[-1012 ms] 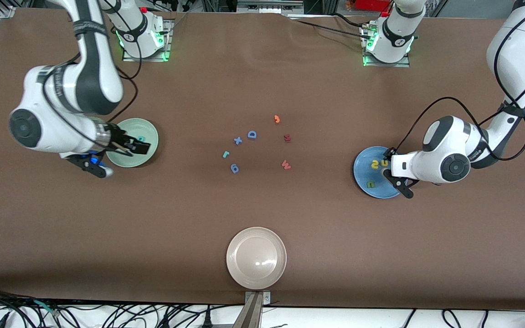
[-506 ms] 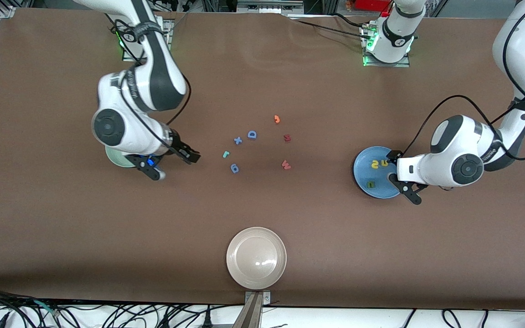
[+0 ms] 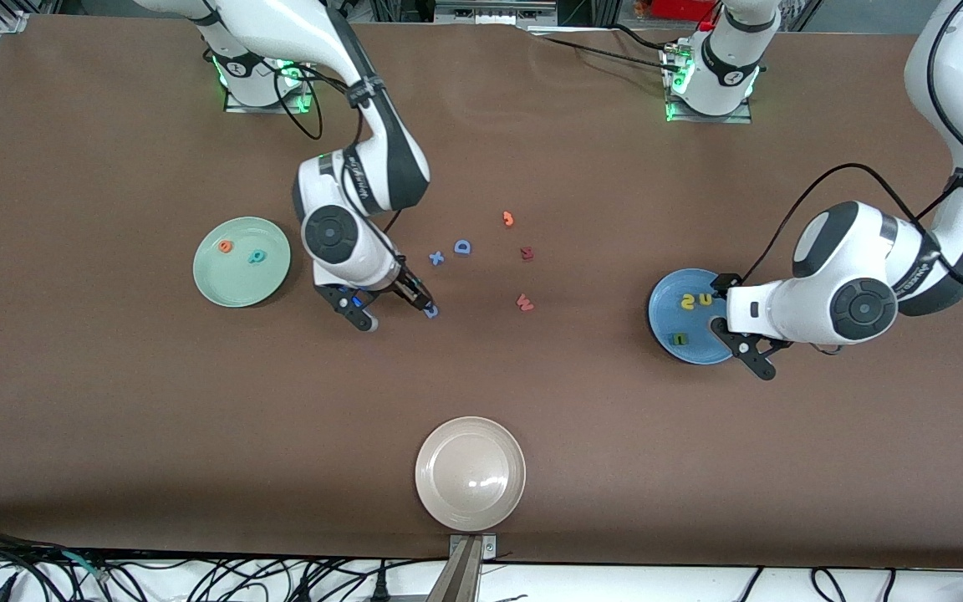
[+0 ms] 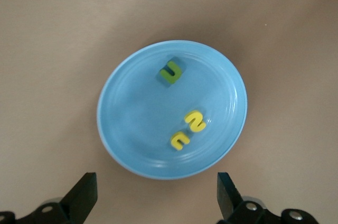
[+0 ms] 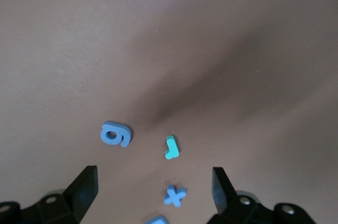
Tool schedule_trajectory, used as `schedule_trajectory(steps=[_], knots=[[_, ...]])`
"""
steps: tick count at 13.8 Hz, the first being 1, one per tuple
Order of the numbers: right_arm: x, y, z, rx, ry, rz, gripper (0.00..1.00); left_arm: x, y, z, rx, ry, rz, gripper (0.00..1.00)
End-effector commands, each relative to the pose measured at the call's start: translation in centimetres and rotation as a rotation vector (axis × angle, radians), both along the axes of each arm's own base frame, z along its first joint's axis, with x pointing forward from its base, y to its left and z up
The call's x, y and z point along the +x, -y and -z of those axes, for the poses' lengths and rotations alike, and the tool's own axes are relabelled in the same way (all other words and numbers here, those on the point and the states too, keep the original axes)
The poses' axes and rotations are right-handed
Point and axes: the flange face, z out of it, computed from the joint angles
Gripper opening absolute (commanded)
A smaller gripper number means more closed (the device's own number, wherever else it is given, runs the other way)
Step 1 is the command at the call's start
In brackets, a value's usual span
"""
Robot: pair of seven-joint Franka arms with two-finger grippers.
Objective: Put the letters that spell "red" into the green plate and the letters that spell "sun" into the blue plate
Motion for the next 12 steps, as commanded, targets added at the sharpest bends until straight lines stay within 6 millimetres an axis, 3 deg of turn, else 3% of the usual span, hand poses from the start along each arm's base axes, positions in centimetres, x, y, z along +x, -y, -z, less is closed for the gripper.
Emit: schedule_trajectory(steps=[1,4,7,12], knots=[[-0.4,0.7,1.9,-0.001,0.004,0.022,0.95,0.7,-0.2,-6.4,0.018,0.025,-0.022,1.0],[-1.7,1.1,3.9,-0.018,0.015,0.014,0.92,1.3,-0.9,-12.4,0.043,0.083,-0.07,1.0],[-3.2,-0.2,5.1,-0.011,0.005,-0.002,0.92,1.0,0.1,-18.0,0.048,0.111,-0.055,1.0],[-4.5,-0.9,7.4,-0.039,-0.007,-0.019,0.92,2.1,-1.7,-23.4,0.009,0.217,-0.11,1.0]])
